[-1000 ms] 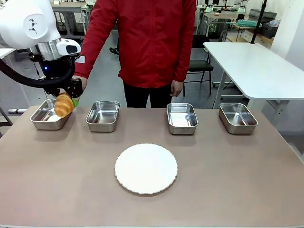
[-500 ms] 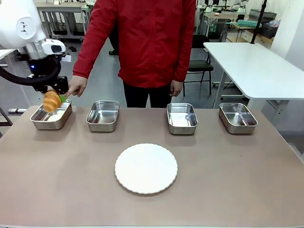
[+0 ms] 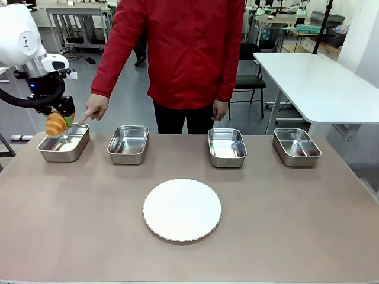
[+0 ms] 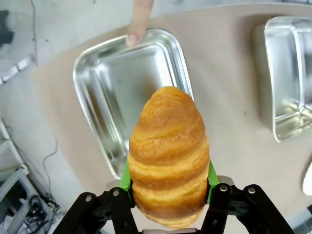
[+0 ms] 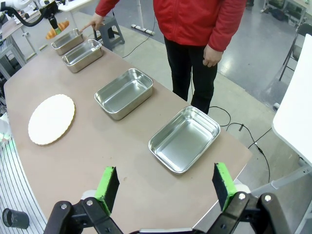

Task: Place the bread in the container.
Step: Place the Butter Roll into the Airtight Container indicated by the human.

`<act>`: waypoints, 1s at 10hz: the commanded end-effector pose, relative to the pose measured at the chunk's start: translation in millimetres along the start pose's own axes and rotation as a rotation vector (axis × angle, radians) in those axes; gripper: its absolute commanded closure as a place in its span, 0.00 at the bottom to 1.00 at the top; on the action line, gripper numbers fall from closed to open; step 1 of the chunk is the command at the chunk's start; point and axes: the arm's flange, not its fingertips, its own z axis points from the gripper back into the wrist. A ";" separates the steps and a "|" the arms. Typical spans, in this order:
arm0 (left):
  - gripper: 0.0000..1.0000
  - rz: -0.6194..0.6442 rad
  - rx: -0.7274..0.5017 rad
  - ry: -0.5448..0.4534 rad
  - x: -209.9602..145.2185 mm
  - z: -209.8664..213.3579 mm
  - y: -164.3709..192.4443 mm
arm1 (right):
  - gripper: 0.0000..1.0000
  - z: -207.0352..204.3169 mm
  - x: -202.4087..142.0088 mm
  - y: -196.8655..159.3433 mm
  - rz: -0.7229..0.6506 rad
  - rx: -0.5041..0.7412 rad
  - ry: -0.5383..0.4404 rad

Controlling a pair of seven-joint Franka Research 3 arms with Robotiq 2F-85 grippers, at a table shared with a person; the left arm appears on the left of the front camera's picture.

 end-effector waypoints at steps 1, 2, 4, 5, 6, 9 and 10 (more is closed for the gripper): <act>0.40 -0.054 -0.018 -0.018 12.0 -15.9 1.5 | 0.00 1.1 1.1 0.3 0.003 0.002 -0.012; 0.40 -0.052 -0.015 -0.014 15.7 -27.9 3.9 | 0.00 1.1 1.1 0.3 0.003 0.002 -0.012; 0.40 -0.035 -0.024 -0.021 15.4 -38.6 12.5 | 0.00 1.1 1.1 0.3 0.003 0.002 -0.012; 0.40 -0.023 -0.019 -0.033 15.3 -40.5 15.2 | 0.00 1.1 1.1 0.3 0.003 0.002 -0.012; 0.40 -0.023 -0.018 -0.035 16.1 -41.9 16.3 | 0.00 1.1 1.1 0.3 0.003 0.002 -0.012; 0.00 -0.004 -0.005 -0.015 16.5 -45.9 21.9 | 0.00 1.1 1.1 0.3 0.003 0.002 -0.012; 0.00 0.000 -0.010 -0.021 15.3 -45.9 23.9 | 0.00 1.1 1.1 0.3 0.003 0.002 -0.012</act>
